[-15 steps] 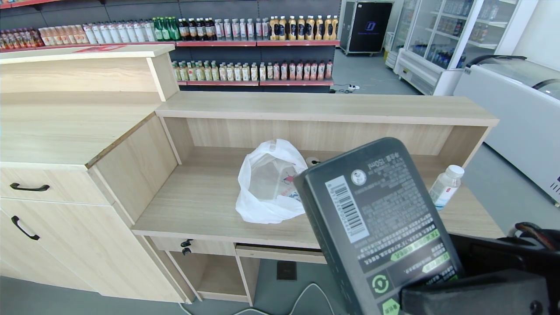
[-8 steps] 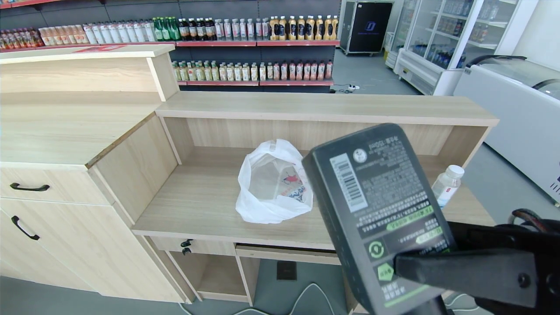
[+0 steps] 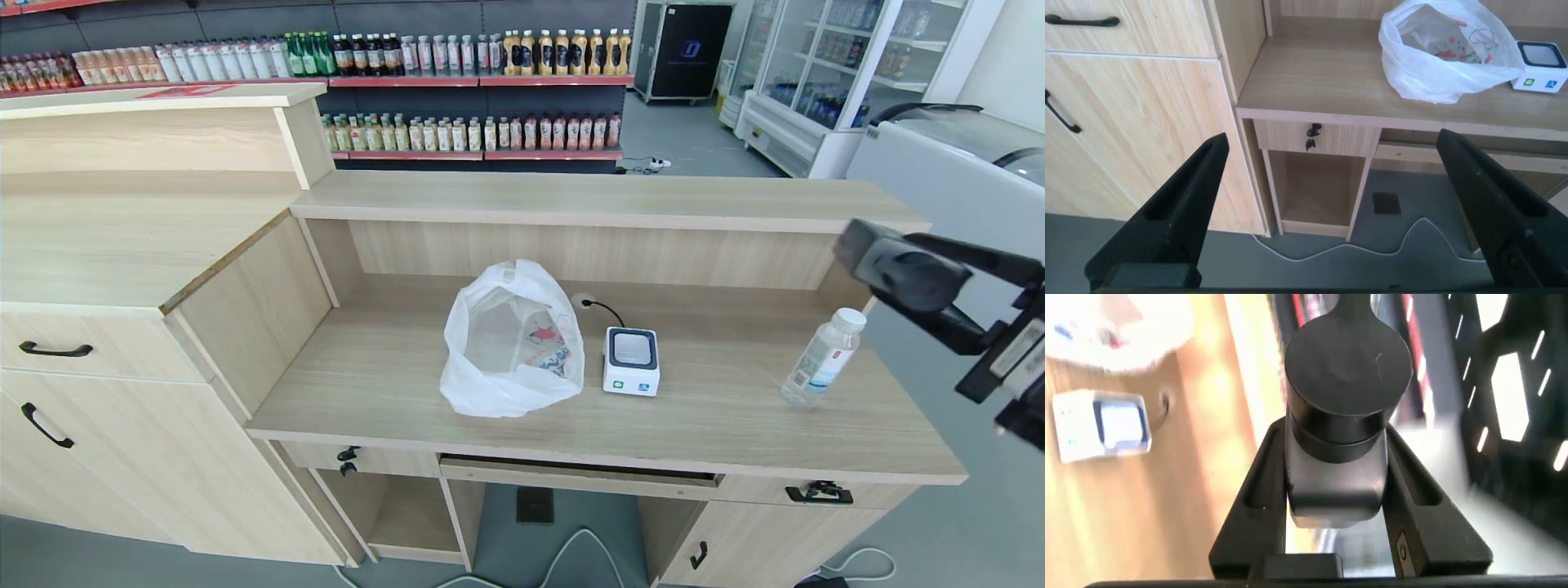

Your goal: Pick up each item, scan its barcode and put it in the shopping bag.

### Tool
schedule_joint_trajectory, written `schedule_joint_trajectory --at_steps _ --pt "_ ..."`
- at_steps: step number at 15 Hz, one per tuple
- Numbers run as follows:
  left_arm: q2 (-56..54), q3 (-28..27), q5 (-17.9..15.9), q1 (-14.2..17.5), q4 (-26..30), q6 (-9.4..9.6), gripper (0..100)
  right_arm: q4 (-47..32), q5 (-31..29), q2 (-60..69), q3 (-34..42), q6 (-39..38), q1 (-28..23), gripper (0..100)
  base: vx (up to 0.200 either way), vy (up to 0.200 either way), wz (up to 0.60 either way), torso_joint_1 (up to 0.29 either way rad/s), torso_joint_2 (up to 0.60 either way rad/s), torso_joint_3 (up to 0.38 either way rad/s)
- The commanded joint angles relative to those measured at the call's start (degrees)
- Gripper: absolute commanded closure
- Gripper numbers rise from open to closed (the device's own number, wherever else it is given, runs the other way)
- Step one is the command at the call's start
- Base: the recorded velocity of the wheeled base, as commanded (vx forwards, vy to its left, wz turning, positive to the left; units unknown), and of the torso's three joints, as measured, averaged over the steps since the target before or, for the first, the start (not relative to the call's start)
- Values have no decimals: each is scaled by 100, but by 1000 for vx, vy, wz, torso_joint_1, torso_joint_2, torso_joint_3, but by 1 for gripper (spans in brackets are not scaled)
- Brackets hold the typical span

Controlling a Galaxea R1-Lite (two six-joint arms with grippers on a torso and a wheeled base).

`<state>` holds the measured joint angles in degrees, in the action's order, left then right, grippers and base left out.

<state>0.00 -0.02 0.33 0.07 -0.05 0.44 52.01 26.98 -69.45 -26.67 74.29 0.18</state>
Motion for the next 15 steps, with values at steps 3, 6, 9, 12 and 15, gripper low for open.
schedule_joint_trajectory --at_steps 3,6,9,12,15 --pt "0 2 2 1 -4 0 0 -1307 -562 -297 180 -1980 -2848 100 0 0 0 0 0 0" --pt "0 -6 2 1 -4 0 0 -1790 -509 -491 127 -2736 -3604 100 0 0 0 0 0 0" --pt "0 2 2 1 5 0 0 -1861 -509 -535 127 -3764 -3657 100 0 0 0 0 0 0" --pt "0 2 2 1 -4 0 0 -1861 -509 -578 136 -3799 -3675 100 0 0 0 0 0 0" --pt "0 2 2 1 -4 0 0 -1861 -386 -561 127 -4467 -3420 100 0 0 0 0 0 0"
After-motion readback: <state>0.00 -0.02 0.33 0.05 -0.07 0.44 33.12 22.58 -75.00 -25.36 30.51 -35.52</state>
